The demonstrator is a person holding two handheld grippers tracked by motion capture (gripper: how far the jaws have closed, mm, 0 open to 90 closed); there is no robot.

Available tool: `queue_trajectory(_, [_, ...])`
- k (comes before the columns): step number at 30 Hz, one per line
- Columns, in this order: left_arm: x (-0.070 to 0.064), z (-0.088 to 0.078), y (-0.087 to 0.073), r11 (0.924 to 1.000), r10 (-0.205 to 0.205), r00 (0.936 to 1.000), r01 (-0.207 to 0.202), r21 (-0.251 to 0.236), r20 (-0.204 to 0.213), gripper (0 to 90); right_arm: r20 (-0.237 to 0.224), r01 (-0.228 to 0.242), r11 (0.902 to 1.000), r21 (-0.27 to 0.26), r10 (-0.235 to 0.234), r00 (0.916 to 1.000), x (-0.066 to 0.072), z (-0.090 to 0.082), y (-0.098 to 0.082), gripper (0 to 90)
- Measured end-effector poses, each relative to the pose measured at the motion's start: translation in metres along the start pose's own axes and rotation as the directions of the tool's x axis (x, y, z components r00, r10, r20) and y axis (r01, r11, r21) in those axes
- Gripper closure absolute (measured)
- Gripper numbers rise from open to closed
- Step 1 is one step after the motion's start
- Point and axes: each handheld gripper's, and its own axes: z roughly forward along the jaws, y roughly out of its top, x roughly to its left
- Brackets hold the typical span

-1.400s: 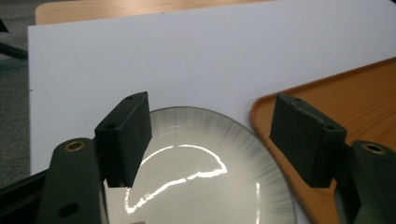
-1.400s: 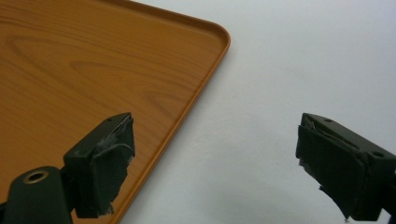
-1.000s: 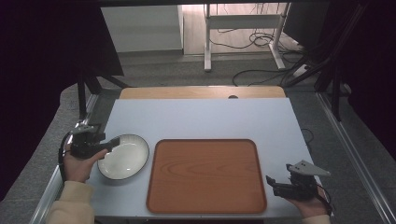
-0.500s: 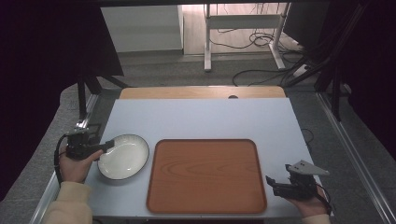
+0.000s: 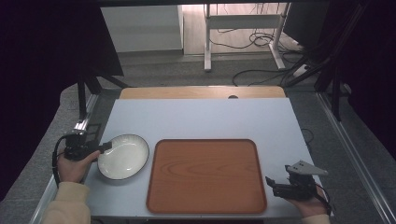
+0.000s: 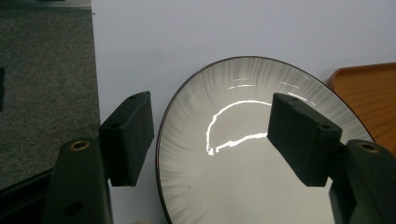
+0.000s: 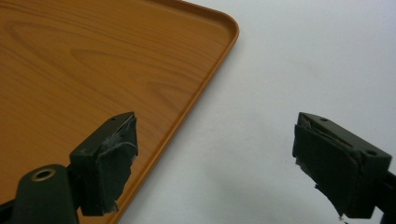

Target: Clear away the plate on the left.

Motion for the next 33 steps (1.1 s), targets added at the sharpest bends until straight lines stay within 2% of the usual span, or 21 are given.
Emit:
queue_trajectory(7, [0.010,0.005,-0.003,0.9986,-0.049,0.9983,0.048,0.020,0.032,35.1,-0.001,0.001,1.0000,0.007,-0.001,1.0000,0.000,0.001,0.000,14.4])
queue_trajectory(21, [0.019,0.014,-0.008,0.9951,-0.077,0.9967,0.075,0.065,0.026,37.4,0.000,0.004,0.9999,0.010,-0.004,1.0000,-0.001,0.001,-0.001,14.5])
queue_trajectory(33, [0.025,0.021,-0.014,0.9888,-0.129,0.9889,0.123,0.084,0.073,41.8,-0.001,0.009,0.9998,0.015,-0.009,1.0000,0.000,0.001,-0.001,14.5])
